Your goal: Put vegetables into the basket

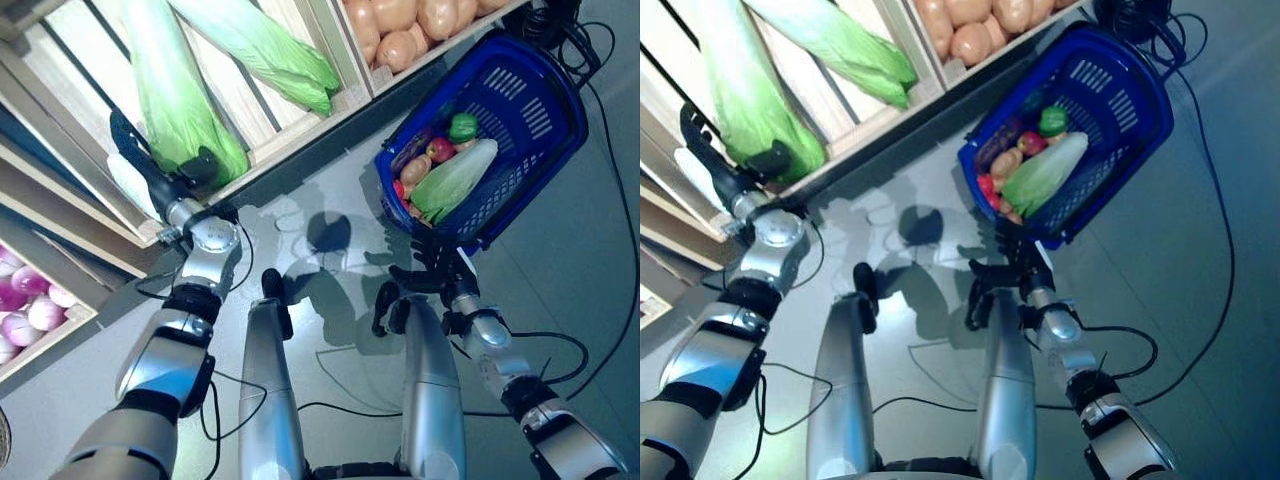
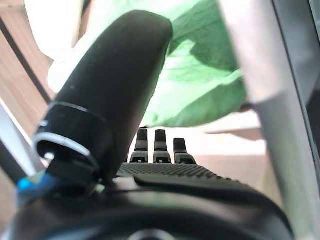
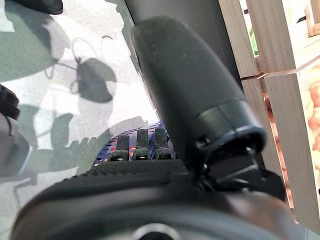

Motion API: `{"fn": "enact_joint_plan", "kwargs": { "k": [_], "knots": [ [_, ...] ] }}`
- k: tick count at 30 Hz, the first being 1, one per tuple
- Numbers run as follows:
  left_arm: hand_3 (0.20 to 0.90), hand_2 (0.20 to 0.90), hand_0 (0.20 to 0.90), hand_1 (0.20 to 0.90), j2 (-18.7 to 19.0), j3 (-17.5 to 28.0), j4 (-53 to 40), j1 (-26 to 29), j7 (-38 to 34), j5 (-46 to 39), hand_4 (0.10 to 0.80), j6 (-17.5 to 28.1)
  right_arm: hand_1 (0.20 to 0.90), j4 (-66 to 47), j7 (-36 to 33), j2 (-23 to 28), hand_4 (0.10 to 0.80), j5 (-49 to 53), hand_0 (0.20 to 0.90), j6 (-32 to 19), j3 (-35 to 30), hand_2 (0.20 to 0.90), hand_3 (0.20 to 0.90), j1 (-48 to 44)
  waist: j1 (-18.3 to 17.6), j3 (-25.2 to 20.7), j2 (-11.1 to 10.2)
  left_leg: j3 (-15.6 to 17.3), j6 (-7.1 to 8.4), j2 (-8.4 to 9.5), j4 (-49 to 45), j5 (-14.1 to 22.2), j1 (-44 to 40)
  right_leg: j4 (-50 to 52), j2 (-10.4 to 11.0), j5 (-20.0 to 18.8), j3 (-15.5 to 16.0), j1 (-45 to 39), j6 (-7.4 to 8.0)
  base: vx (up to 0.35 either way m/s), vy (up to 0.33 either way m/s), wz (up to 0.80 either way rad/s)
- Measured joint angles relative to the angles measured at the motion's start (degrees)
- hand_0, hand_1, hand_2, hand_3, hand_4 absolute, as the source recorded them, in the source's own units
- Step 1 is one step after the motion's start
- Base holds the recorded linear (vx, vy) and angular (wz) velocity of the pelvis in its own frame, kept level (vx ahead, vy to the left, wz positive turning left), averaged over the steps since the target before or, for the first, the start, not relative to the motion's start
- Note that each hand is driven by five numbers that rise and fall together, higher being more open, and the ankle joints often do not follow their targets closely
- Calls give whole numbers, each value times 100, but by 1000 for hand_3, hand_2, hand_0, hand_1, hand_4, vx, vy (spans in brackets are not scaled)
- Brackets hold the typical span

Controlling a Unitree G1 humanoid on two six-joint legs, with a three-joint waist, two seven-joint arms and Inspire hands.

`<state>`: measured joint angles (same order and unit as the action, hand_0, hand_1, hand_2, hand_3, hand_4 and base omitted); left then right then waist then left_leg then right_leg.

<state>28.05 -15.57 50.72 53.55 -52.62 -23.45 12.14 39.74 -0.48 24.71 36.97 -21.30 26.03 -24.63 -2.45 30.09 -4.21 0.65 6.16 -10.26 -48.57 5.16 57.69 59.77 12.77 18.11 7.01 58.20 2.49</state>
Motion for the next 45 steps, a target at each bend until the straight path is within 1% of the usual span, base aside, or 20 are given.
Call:
{"fn": "enact_joint_plan", "kwargs": {
  "k": [3,5,7,10,12,15,17,21,24,26,29,32,35,39,43,45],
  "knots": [
    [900,900,900,900,112,-55,3,166,124,-76,800,-5,900,-101,2,8,800,-3,900,35,29,900,900,47,-37,-2,-54,3,14,-39,4,9,5,-8,-45,4,-12,27,-8,18,44,-5],
    [900,900,900,900,353,-132,2,250,242,-125,800,-1,900,-222,4,8,800,-30,900,34,92,900,900,108,-122,-5,-128,0,26,-62,27,17,5,-22,-76,11,-5,35,-20,30,17,-5],
    [900,900,900,900,499,-199,3,319,326,-146,800,18,900,-263,7,20,800,-51,900,25,110,900,900,205,-177,-6,-159,-1,49,-79,30,34,3,-41,-96,20,1,35,-34,33,16,-6],
    [900,900,900,900,613,-199,4,362,421,-178,800,134,900,-262,51,25,800,-53,900,9,137,900,900,381,-250,-6,-162,40,53,-113,59,54,-16,-70,-131,15,-1,29,-48,25,4,-6],
    [900,900,900,900,656,-191,85,362,457,-218,800,134,900,-262,58,24,800,-57,900,8,173,900,900,480,-232,-6,-164,56,80,-170,32,101,-55,-64,-174,15,4,3,-77,23,-8,-12],
    [900,900,900,900,694,-191,262,387,583,-355,800,129,900,-265,57,25,800,-59,900,8,195,900,900,549,-245,-6,-165,42,84,-182,73,105,-149,-63,-188,40,26,-74,-106,7,-3,-2],
    [900,900,900,900,718,-187,430,547,833,-768,800,130,900,-347,55,75,800,-59,900,8,195,900,900,566,-242,-7,-170,36,85,-201,98,103,-174,-64,-210,49,32,-89,-119,0,0,0],
    [900,900,900,900,743,-136,440,624,1210,-1659,800,134,900,-409,54,71,800,-66,900,6,193,900,900,589,-279,-6,-175,35,88,-231,98,102,-173,-65,-233,68,31,-87,-92,1,-1,-1],
    [900,900,900,900,749,-84,442,703,1366,-2158,800,148,900,-407,53,72,800,-68,900,6,193,900,900,602,-269,-7,-187,36,89,-235,103,102,-172,-68,-235,72,35,-86,-97,0,0,0],
    [900,900,900,900,750,-85,442,714,1377,-2318,800,196,900,-407,52,72,800,-71,900,6,193,900,900,596,-269,-7,-187,40,89,-235,108,103,-173,-71,-234,73,34,-86,-97,0,0,0],
    [900,900,900,900,751,-69,467,795,1409,-2807,800,237,900,-407,49,71,800,-88,900,7,198,900,900,587,-266,-8,-188,40,88,-236,121,102,-174,-75,-235,73,36,-85,-97,0,0,0],
    [900,900,900,900,771,32,664,1043,1471,-3353,800,162,900,-408,26,71,800,-297,900,12,211,900,900,562,-265,-9,-190,41,90,-236,153,104,-177,-80,-235,81,37,-83,-111,-8,1,1],
    [900,900,900,900,803,31,841,1236,1534,-3574,800,54,900,-413,-26,71,800,-304,900,46,248,900,900,530,-266,-10,-194,49,111,-227,235,117,-174,-127,-233,70,39,-69,-110,-42,13,6],
    [900,900,900,900,959,36,1049,1393,1578,-3953,800,-73,900,-431,-105,115,800,-303,900,82,255,900,900,465,-264,-11,-197,63,117,-229,308,121,-146,-190,-235,51,50,-29,-106,-42,8,0],
    [900,900,900,900,1146,34,1190,1463,1611,-4034,800,-184,900,-537,-223,221,800,-303,900,83,249,900,900,449,-261,-11,-200,56,117,-240,280,121,-13,-193,-237,49,65,82,-104,-46,2,1],
    [900,900,900,900,1143,30,1209,1473,1617,-4031,800,-182,900,-534,-275,243,800,-301,900,83,250,900,900,451,-227,-11,-199,68,115,-254,276,120,17,-193,-234,48,67,107,-102,-53,-9,1]
  ]
}}
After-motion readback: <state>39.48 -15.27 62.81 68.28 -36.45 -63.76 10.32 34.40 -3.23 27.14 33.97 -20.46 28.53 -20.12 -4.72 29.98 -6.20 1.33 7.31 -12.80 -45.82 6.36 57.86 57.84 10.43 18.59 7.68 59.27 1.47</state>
